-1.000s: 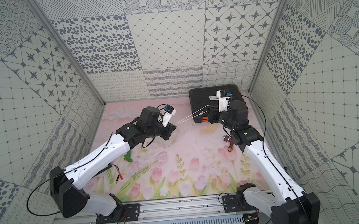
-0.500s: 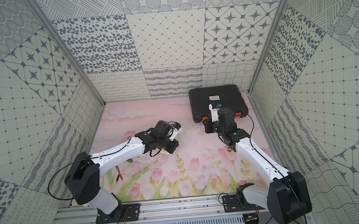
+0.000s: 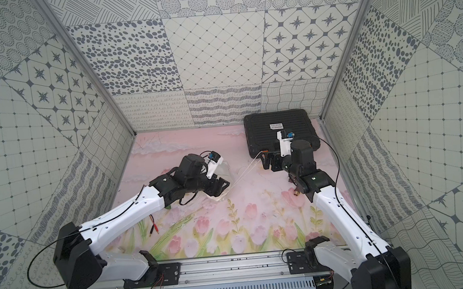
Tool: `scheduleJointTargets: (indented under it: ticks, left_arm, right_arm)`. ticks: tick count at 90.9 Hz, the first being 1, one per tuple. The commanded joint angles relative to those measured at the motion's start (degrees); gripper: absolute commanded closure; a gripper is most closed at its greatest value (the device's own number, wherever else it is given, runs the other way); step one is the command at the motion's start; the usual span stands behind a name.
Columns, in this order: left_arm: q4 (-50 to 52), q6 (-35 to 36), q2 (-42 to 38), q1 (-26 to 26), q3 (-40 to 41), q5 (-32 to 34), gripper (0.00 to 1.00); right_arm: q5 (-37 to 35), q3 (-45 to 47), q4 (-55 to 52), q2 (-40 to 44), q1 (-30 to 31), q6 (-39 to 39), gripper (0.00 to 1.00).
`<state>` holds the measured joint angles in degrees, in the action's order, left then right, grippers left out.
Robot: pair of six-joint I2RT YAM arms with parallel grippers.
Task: Close the soil bag
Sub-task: Frap the soil bag at the center of the board, then place the soil bag at the center of the board.
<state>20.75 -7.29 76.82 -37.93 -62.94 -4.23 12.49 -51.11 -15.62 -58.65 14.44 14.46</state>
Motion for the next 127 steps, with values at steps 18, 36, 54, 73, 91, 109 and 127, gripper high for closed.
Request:
scheduleJointTargets:
  ticks: [18,36,54,73,91,109,127]
  left_arm:
    - [-6.9,-5.7,-6.5,7.5,2.6,-7.5,0.18]
    - [-12.7,-4.8,-2.3,1.0,4.8,-8.9,0.16]
    - [-14.2,-3.7,8.4,-4.3,-1.5,-9.1,0.14]
    - [-12.2,-3.3,20.4,-5.5,-12.2,-7.9,0.13]
    - [-7.5,-4.2,29.0,-3.6,-18.7,-3.2,0.15]
    - [-5.0,-6.6,35.4,0.8,-20.8,-4.1,0.18]
    - [-5.4,-7.0,35.5,2.5,-20.3,-5.4,0.18]
  right_arm:
    - [10.7,-2.6,-6.6,-0.1,-0.2,-0.5,0.03]
    - [6.7,-1.6,-7.5,-8.3,1.6,-0.8,0.03]
    - [6.3,-1.9,-6.3,-8.8,3.0,-0.9,0.03]
    - [7.4,-1.3,-6.3,-7.8,3.4,-1.0,0.03]
    - [8.6,-0.2,-6.3,-6.6,3.4,-2.1,0.03]
    - [11.1,1.2,-5.9,-2.7,3.4,-4.4,0.03]
    - [9.0,3.1,-4.3,1.7,3.4,-4.9,0.03]
